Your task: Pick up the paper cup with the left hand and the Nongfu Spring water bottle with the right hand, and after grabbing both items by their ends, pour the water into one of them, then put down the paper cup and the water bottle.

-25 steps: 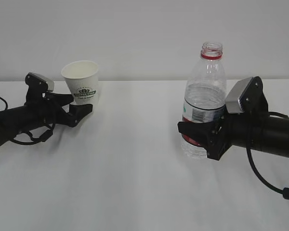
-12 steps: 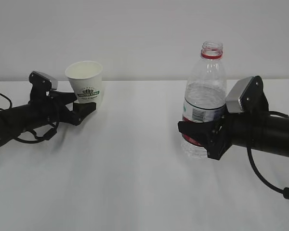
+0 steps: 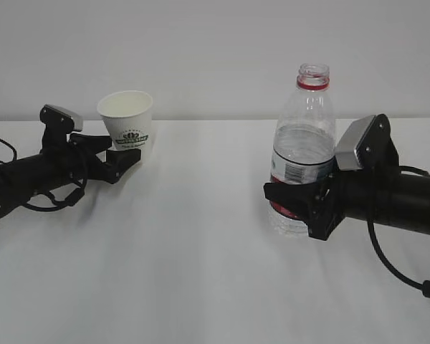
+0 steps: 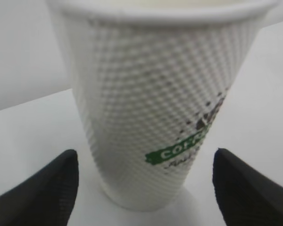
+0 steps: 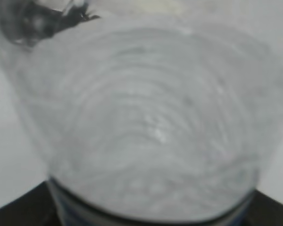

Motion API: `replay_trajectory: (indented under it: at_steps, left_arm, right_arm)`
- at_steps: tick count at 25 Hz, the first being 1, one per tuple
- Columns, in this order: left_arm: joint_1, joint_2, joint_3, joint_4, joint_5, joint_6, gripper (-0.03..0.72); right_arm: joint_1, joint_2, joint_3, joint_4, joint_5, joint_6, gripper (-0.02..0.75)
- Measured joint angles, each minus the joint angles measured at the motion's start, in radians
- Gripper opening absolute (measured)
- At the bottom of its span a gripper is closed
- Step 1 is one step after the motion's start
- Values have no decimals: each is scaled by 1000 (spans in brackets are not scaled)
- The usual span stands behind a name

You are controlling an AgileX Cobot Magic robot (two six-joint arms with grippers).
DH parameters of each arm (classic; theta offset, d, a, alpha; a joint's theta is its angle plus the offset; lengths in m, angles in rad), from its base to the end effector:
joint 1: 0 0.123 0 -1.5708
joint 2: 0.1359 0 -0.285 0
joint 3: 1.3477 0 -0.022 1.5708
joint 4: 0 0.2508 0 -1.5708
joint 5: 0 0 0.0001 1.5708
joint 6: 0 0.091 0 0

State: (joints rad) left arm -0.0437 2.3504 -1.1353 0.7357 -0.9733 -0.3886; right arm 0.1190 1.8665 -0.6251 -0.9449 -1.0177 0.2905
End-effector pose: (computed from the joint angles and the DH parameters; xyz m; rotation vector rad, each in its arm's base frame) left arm 0.4230 -0.0690 0.0571 0.5165 1.7769 -0.5211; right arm 0.2921 0.0981 0.1360 -0.8907 1.6740 0.5950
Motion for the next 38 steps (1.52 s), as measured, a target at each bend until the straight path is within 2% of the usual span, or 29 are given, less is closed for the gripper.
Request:
replay_trajectory:
  at_steps: [23,38]
  left_arm:
    - [-8,17,-33,0,-48,0,672]
    - [-47,85,-124,12,-26,0,675]
  right_arm:
    - [0,0,0,-13,6,8,452]
    - [0,0,0,-15,18,18,452]
